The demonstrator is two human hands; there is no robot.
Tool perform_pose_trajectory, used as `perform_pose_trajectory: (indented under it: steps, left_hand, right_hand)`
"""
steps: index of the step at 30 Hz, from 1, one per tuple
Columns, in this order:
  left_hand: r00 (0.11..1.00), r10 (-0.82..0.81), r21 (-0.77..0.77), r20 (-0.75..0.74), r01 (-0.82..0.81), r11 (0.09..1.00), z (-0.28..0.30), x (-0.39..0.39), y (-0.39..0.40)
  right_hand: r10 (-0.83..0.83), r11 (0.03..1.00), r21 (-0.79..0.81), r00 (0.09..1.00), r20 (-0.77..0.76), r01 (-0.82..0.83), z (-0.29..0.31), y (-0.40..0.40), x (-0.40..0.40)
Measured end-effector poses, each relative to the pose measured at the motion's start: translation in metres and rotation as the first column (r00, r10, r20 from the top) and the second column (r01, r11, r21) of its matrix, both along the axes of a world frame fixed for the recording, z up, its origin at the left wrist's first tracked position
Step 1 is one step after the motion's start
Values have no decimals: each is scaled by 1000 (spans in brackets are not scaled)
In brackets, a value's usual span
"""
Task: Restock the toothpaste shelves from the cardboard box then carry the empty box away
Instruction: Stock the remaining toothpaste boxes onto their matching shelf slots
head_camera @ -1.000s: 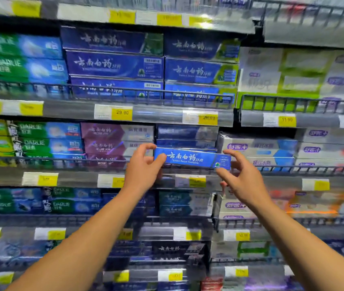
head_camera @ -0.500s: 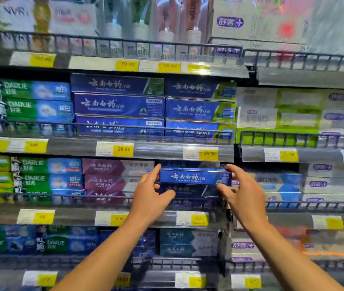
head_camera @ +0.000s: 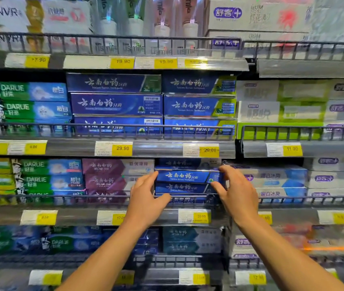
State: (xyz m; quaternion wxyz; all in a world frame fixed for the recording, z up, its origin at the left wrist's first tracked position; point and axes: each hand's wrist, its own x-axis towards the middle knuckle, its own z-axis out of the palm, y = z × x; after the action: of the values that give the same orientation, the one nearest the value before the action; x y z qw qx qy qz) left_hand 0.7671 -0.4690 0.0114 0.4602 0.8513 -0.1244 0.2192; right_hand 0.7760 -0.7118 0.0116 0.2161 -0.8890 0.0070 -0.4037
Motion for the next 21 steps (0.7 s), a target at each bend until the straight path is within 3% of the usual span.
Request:
perform_pose_trajectory:
  steps: [3,8,12,21]
  left_hand:
    - [1000,10,29,12,-10,1000,-3,1,0]
    - [986,17,252,167,-59,966,-5,-1,-1]
    - [989,-9,375,150,-48,926,-3,3,1]
    - [992,23,403,123,-71,913,1,6,0]
  right_hand:
    - [-1,1000,-9,1000,-7,1,1,2,2]
    - [-41,998,-45,998,-37,39,5,2,5]
    - [-43,996,-77,999,-31,41,8,2,7]
    - [-24,995,-94,999,-26,22,9,3,9]
